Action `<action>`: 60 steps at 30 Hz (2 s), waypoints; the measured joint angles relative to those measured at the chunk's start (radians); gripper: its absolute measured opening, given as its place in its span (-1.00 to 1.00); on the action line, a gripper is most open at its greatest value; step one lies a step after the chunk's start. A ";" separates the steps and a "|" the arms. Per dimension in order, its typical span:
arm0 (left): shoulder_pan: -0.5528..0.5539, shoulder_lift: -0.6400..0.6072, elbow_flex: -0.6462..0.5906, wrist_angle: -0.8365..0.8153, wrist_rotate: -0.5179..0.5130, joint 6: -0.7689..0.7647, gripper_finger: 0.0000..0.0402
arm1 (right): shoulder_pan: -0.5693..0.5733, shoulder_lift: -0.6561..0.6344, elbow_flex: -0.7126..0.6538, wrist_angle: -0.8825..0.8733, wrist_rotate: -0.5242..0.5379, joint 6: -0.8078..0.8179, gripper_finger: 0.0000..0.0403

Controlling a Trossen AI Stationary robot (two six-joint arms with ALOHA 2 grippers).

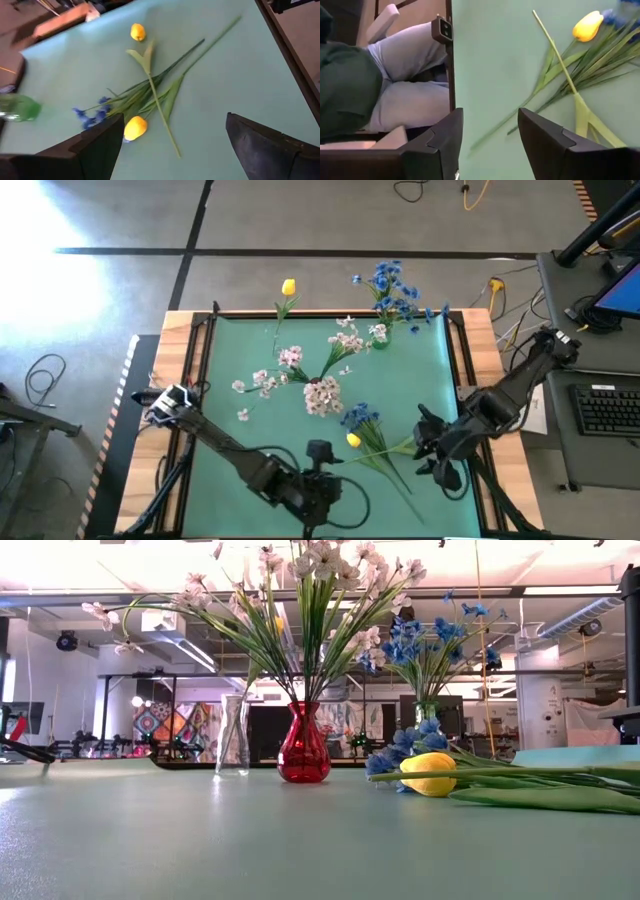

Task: Sort flowers into vase by color
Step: Put the yellow tulip into the transparent vase

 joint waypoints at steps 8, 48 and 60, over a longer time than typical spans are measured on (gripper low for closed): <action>0.075 0.089 -0.004 0.196 0.092 0.116 0.65 | 0.117 -0.002 -0.098 0.129 0.102 0.047 -0.05; 0.289 0.473 -0.001 0.846 0.203 0.130 0.59 | 0.173 -0.005 -0.128 0.245 0.333 -0.049 -0.03; 0.330 0.491 -0.001 0.848 0.220 0.041 0.54 | 0.173 -0.005 -0.128 0.247 0.361 -0.052 -0.03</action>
